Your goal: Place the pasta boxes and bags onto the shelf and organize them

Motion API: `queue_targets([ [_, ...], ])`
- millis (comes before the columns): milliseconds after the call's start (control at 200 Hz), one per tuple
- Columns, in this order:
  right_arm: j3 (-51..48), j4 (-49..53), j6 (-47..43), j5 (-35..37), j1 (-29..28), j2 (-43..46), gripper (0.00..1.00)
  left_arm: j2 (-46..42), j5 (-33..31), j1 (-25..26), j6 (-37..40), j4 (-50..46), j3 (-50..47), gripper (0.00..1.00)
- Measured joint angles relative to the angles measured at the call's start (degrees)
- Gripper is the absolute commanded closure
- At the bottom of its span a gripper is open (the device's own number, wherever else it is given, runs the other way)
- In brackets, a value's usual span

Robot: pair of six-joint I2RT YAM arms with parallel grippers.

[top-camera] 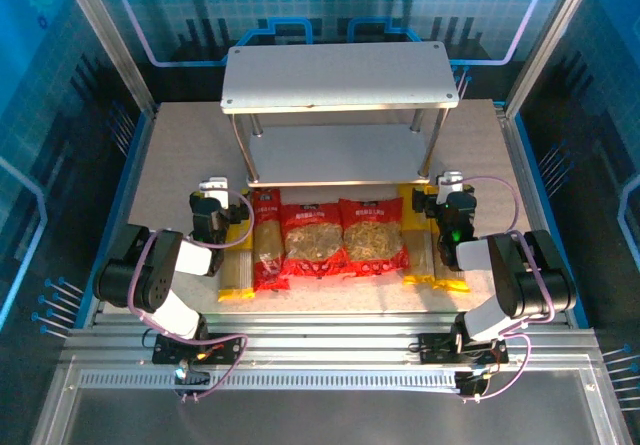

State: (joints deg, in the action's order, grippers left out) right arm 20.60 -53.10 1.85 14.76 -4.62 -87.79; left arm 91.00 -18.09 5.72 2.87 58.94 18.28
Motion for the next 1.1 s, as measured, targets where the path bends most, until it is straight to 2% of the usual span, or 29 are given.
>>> queue_targets([
  [515, 0.00, 0.00, 0.00, 0.00, 0.00, 0.00, 0.00, 0.00, 0.15, -0.07, 0.00, -0.04, 0.00, 0.01],
  [820, 0.20, 0.42, -0.02, -1.84, 0.09, 0.00, 0.00, -0.46, 3.23, -2.32, -1.49, -3.10, 1.75, 0.01],
  [915, 0.22, 0.70, -0.02, -2.95, 0.17, 0.00, 0.00, -0.66, 4.31, -2.73, -1.53, -3.45, 2.03, 0.05],
  [991, 0.94, 3.23, 0.04, -3.04, 0.17, 0.42, 0.02, -1.03, 4.68, -2.78, -1.70, -4.31, 2.16, 0.07],
  [1101, 4.11, 12.61, -0.07, -3.48, 0.28, 5.42, 0.06, -6.73, 4.72, -2.73, -1.95, -12.15, 3.34, 0.13],
])
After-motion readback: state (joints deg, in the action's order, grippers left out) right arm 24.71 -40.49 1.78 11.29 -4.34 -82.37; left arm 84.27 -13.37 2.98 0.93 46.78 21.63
